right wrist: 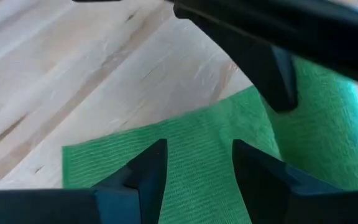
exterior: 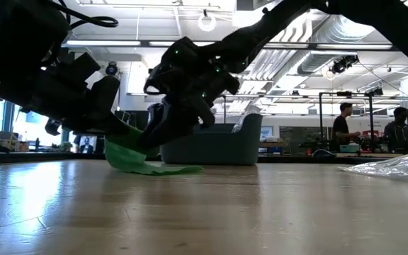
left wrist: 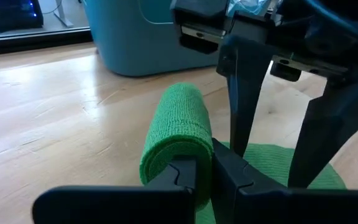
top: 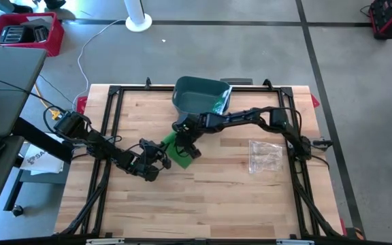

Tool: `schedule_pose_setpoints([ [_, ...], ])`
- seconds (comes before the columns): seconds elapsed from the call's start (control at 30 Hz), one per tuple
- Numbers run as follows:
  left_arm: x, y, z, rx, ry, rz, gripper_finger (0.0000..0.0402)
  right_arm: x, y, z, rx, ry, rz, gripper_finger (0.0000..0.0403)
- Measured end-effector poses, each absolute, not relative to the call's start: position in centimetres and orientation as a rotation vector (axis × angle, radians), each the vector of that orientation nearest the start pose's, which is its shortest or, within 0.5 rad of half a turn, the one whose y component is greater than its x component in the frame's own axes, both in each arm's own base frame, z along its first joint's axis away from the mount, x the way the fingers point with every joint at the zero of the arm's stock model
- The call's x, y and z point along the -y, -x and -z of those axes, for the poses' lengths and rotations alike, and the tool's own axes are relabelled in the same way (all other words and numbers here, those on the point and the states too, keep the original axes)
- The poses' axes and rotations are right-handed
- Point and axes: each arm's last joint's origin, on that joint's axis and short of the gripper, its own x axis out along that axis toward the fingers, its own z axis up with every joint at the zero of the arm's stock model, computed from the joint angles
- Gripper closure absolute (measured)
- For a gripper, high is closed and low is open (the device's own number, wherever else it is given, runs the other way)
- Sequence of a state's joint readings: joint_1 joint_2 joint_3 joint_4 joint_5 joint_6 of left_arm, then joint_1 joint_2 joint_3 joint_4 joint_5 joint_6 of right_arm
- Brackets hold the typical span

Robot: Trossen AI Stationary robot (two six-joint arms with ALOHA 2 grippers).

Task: Roll bandage
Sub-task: Roll the green bandage

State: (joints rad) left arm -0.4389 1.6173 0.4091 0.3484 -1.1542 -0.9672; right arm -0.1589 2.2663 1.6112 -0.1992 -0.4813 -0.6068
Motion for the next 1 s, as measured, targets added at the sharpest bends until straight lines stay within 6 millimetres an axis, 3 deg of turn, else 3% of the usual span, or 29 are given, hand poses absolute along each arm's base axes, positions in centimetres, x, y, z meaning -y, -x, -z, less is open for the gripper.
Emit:
schedule_pose_setpoints([
  [0.33, 7.2, -21.6, -9.9, -0.232, 0.264, -0.869, 0.0389, 7.5, -48.2, -8.7, -0.721, 0.257, -0.541, 0.0258],
  [0.6, 7.0, -21.3, -10.0, -0.214, 0.168, -0.925, 0.0389, 8.8, -46.9, -8.3, -0.844, 0.145, -0.545, 0.0391],
  [0.77, 6.6, -20.5, -10.2, -0.214, 0.144, -0.965, 0.0391, 8.0, -46.3, -9.9, -0.863, 0.136, -0.575, 0.04],
  [0.87, 6.5, -20.2, -10.5, -0.206, 0.135, -0.981, 0.0392, 7.2, -45.8, -12.0, -0.878, 0.148, -0.587, 0.0401],
  [1.0, 6.5, -20.2, -10.9, -0.197, 0.136, -0.982, 0.0392, 5.9, -45.2, -16.1, -0.813, 0.196, -0.618, 0.0402],
])
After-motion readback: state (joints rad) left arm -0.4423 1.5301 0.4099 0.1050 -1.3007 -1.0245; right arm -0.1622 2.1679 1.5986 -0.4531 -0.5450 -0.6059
